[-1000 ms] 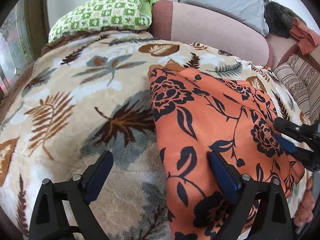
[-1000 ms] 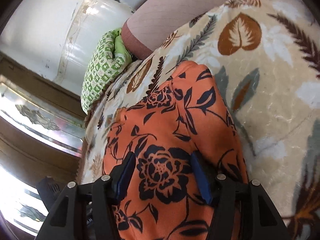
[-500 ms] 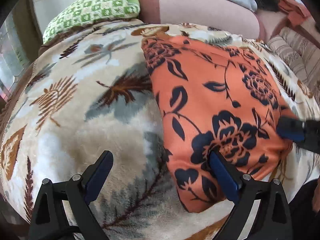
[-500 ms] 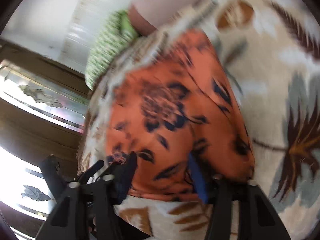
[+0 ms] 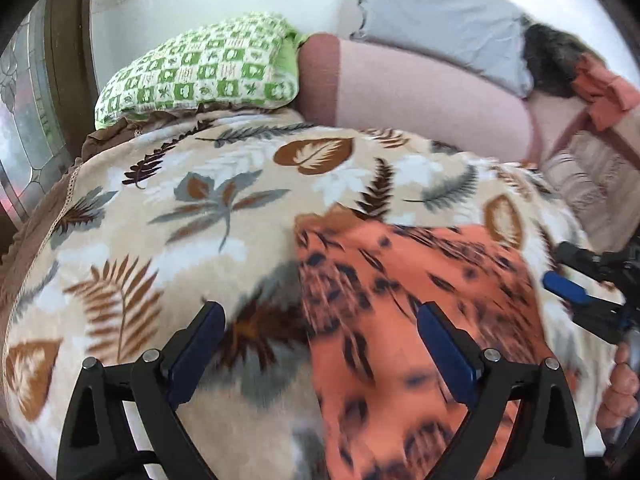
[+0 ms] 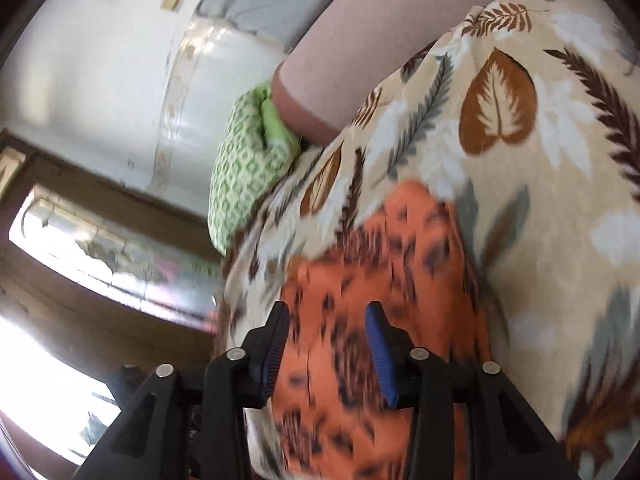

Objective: Fold small clothes

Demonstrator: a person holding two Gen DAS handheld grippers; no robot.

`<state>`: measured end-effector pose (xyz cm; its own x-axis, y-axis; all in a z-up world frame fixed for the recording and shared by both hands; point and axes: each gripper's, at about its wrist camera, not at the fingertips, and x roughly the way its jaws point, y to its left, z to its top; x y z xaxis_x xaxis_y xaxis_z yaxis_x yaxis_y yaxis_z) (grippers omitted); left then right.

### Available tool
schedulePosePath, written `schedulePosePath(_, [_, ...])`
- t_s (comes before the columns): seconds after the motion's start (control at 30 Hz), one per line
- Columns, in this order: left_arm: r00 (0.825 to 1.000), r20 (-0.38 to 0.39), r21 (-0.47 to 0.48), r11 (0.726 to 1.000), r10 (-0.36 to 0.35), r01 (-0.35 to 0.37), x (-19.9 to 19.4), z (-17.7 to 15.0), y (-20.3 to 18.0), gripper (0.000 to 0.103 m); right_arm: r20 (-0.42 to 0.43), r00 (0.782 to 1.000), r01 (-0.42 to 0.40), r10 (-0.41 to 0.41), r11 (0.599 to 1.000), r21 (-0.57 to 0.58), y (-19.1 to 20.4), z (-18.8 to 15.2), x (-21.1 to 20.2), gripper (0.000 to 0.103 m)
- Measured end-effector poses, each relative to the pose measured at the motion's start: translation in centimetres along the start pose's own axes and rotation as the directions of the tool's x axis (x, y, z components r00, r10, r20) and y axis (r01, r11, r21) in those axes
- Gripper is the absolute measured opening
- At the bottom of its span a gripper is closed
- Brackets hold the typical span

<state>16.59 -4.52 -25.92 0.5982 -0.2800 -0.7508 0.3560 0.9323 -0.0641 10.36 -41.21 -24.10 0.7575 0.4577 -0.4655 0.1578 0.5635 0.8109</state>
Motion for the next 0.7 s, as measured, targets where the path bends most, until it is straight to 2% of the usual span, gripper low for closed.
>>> schedulePosePath(0.1, [0.998,-0.047,-0.017,0.999,0.050,-0.051,4.1,1.4,0.3,0.097,-0.020,0.999,-0.024,0.025,0.999,0.048,-1.5,2.3,2.7,0.045])
schedulePosePath(0.2, [0.990,-0.111,0.014,0.996,0.092,-0.091,7.7,0.8,0.5,0.097,-0.034,0.997,0.066,-0.063,0.995,0.073,-3.6,3.8,5.5,0.047])
schedulePosePath(0.27, [0.984,-0.160,0.024,0.997,0.080,-0.077,9.4,-0.1,0.8,0.099,-0.068,0.991,0.121,-0.115,0.988,0.093,-5.7,4.3,7.2,0.047])
schedulePosePath(0.3, [0.985,-0.163,-0.006,0.998,0.054,-0.056,9.4,-0.3,1.3,0.099,-0.080,0.994,0.082,-0.071,0.987,0.137,-6.9,4.6,7.7,0.047])
schedulePosePath(0.37, [0.986,-0.164,-0.038,0.999,0.029,-0.036,8.9,-0.1,2.0,0.099,-0.067,0.998,0.027,-0.013,0.977,0.210,-7.8,5.2,7.4,0.048])
schedulePosePath(0.43, [0.990,-0.130,-0.024,0.998,0.055,-0.058,7.6,-0.2,1.8,0.098,-0.053,0.999,0.013,-0.002,0.979,0.201,-7.3,5.3,6.6,0.052])
schedulePosePath(0.5, [0.994,-0.073,0.011,0.997,0.079,-0.078,5.2,-0.8,1.3,0.098,-0.027,1.000,0.009,-0.005,0.988,0.155,-5.8,4.9,5.5,0.054])
schedulePosePath(0.6, [0.993,-0.003,0.079,0.990,0.116,-0.116,1.5,-1.8,-0.1,0.098,-0.046,0.999,-0.026,0.029,0.997,0.072,-2.8,3.1,3.8,0.054])
schedulePosePath(0.7, [0.986,0.062,0.146,0.976,0.153,-0.161,-1.6,-3.4,-1.4,0.098,-0.045,0.999,0.014,-0.015,0.999,-0.036,-0.5,-0.1,1.0,0.054])
